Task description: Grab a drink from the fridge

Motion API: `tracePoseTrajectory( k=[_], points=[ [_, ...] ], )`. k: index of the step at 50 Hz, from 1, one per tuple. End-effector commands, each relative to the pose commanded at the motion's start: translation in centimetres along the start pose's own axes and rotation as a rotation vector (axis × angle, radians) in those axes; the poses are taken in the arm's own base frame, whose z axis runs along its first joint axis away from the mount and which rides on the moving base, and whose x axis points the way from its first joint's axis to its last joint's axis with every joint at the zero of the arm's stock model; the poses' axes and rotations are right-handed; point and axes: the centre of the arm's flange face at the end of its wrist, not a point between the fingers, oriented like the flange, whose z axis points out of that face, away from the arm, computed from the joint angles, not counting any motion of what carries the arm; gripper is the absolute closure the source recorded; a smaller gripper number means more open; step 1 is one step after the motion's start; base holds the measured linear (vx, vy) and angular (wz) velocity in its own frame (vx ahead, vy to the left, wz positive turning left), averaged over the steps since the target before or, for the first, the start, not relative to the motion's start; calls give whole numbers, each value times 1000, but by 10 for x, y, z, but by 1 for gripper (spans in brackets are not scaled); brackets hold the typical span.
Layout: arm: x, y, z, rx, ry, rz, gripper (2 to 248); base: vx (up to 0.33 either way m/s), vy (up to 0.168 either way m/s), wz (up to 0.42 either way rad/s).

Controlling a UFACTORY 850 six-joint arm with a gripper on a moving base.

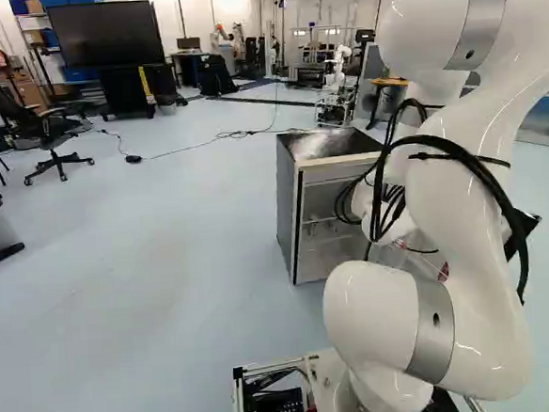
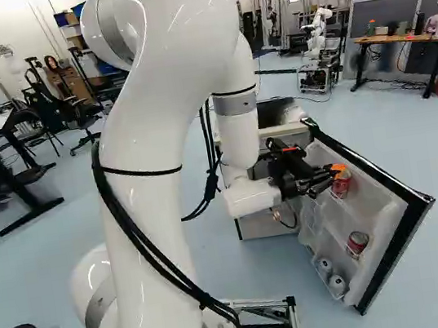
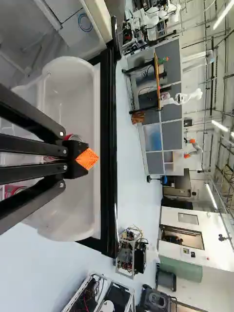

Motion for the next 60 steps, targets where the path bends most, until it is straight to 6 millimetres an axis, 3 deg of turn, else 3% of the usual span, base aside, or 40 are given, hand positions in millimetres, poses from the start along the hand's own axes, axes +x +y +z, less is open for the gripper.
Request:
tracePoseTrajectory(
  k=[20, 21, 25, 26, 31, 32, 36, 37, 41, 42, 47, 48, 52, 53, 60],
  points=[
    [0, 0, 0, 0, 0, 0, 226, 0, 0, 0],
    [0, 0, 0, 0, 0, 0, 204, 0, 0, 0],
    [0, 0, 0, 0, 0, 0, 204, 0, 0, 0],
    [0, 0, 0, 0, 0, 0, 170, 0, 0, 0],
    [0, 0, 0, 0, 0, 0, 170, 0, 0, 0],
    [0, 0, 0, 0, 0, 0, 135, 0, 0, 0],
    [0, 0, 0, 0, 0, 0, 135, 0, 0, 0],
    [0, 0, 0, 0, 0, 0, 99, 0, 0, 0],
    [0, 0, 0, 0, 0, 0, 99, 0, 0, 0],
    [0, 0, 0, 0, 0, 0, 62, 0, 0, 0],
    [0, 0, 0, 0, 0, 0, 62, 0, 0, 0],
    [0, 0, 0, 0, 0, 0, 24, 0, 0, 0],
    [0, 0, -1, 0, -1, 0, 24, 0, 0, 0],
    [0, 1, -1, 0, -1, -1, 3, 0, 0, 0],
    [1, 4, -5, 1, -5, -4, 3, 0, 0, 0]
  ],
)
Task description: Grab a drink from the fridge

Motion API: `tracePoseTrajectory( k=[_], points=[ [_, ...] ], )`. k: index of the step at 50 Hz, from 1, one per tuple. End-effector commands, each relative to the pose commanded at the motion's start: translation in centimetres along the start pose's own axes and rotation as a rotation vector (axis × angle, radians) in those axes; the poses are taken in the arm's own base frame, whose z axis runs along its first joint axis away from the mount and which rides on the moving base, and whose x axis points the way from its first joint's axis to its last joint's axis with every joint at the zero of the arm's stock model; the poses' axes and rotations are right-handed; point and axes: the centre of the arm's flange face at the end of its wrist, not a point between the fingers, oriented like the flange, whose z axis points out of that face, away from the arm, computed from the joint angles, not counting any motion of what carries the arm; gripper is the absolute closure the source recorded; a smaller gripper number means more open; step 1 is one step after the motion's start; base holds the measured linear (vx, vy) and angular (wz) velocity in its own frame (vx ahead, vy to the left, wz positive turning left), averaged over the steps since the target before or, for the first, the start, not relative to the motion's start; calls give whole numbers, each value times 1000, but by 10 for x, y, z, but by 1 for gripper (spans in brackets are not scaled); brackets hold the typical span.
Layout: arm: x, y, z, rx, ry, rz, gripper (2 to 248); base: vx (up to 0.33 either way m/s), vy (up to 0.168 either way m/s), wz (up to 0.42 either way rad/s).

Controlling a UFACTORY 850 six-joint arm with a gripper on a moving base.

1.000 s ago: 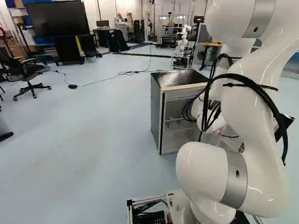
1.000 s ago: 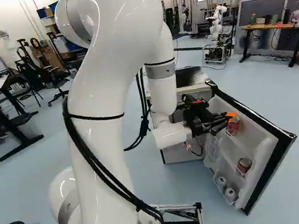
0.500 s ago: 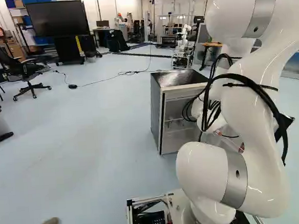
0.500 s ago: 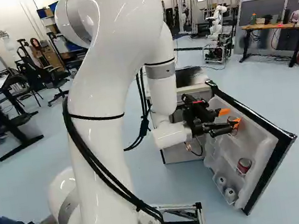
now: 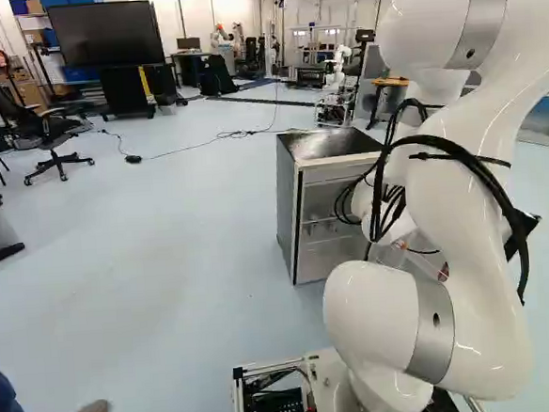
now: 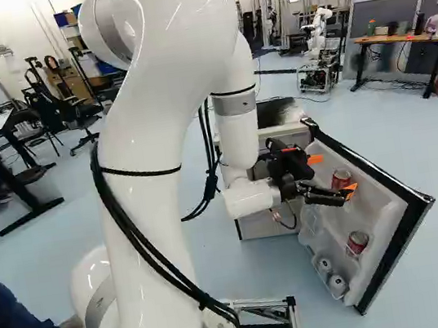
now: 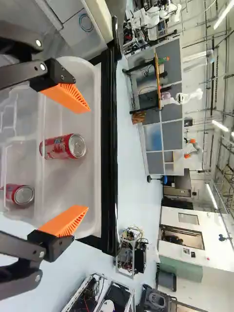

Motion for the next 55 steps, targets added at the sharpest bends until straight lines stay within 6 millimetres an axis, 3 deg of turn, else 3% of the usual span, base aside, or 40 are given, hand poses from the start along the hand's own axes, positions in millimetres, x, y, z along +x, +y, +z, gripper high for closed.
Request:
tracePoseTrajectory(
  k=[11, 32, 55],
  points=[
    [-2, 3, -5, 1, -9, -7, 3, 0, 0, 0],
    [-24, 4, -4, -2, -48, -37, 3, 0, 0, 0],
    [-35, -10, 3, 16, -53, -43, 3, 0, 0, 0]
  ],
)
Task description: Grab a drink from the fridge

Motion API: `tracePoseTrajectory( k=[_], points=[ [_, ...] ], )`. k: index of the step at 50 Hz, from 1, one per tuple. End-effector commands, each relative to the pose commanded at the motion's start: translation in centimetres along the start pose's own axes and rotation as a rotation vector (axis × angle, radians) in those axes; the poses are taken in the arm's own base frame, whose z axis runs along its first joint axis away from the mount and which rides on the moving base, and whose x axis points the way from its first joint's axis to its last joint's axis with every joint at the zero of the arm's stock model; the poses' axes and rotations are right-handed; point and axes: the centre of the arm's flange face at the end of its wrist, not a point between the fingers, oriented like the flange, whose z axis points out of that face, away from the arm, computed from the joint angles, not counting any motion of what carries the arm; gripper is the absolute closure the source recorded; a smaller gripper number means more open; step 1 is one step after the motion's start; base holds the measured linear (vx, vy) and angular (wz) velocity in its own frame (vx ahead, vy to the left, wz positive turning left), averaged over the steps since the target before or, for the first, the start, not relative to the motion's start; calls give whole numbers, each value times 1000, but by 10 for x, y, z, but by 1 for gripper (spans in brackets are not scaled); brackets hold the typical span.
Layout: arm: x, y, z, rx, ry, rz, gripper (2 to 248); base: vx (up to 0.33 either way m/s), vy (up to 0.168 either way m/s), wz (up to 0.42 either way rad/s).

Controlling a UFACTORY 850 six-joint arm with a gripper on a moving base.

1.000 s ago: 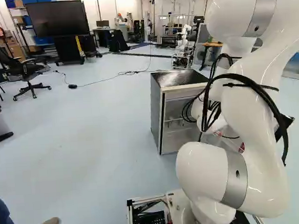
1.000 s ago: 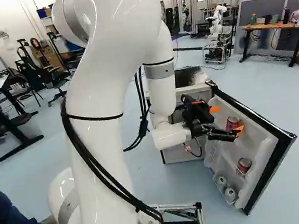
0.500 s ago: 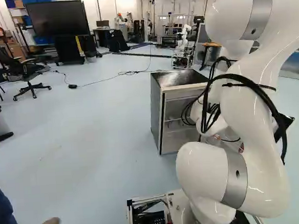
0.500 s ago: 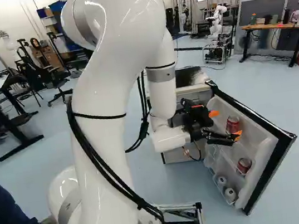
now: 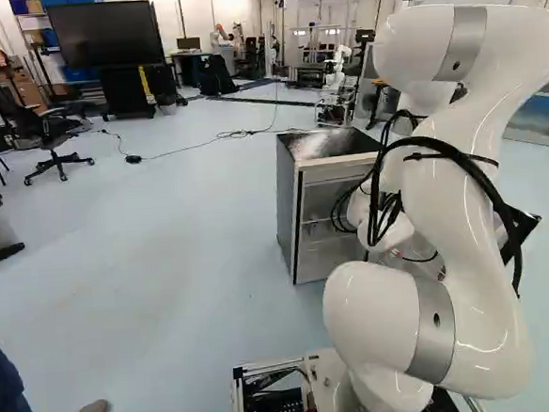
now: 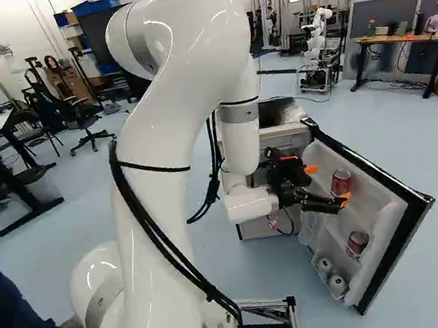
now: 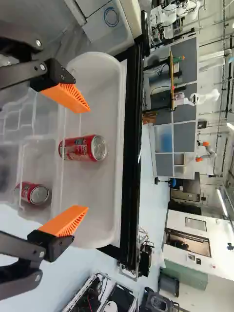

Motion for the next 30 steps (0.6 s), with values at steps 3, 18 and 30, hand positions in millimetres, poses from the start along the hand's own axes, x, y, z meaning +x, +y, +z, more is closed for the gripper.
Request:
tracePoseTrajectory(
  k=[3, 18, 30],
  points=[
    [0, -3, 1, 4, 2, 1, 3, 0, 0, 0],
    [-9, -16, 10, 20, 2, -1, 3, 0, 0, 0],
    [-20, -23, 22, 15, -1, -3, 3, 0, 0, 0]
  ],
)
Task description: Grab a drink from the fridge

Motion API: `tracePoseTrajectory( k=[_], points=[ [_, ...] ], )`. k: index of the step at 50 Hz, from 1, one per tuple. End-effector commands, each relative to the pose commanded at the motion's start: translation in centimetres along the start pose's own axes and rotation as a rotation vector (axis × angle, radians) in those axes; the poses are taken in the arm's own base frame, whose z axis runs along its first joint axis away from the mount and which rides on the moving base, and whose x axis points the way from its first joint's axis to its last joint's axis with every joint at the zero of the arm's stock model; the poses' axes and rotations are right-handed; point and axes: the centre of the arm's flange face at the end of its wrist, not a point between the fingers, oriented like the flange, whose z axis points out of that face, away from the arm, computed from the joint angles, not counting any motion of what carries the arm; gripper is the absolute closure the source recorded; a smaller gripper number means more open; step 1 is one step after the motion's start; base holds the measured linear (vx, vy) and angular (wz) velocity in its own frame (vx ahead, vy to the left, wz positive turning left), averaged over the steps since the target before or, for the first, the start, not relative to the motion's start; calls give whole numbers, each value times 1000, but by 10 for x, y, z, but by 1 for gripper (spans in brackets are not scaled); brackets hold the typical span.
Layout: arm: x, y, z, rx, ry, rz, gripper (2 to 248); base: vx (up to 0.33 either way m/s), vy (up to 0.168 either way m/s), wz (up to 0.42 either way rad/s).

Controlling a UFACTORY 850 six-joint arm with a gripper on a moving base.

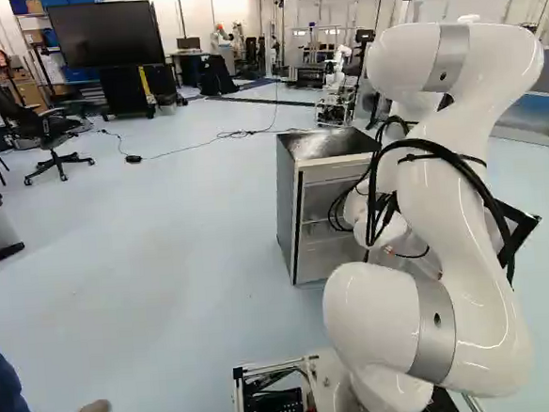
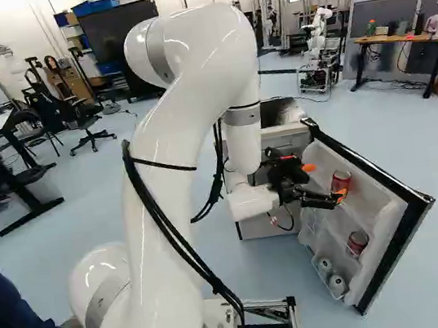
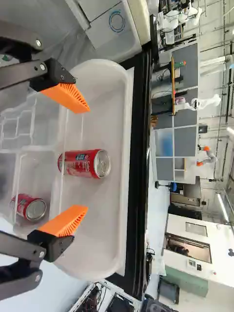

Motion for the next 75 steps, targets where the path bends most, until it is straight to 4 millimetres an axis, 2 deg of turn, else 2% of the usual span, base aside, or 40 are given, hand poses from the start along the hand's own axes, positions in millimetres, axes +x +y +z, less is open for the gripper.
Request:
tracePoseTrajectory(
  k=[21, 34, 75],
  points=[
    [-5, -4, 28, -27, 20, 19, 3, 0, 0, 0],
    [-15, -5, 32, -30, 10, 12, 3, 0, 0, 0],
    [-17, -6, 51, -48, 27, 27, 3, 0, 0, 0]
  ],
)
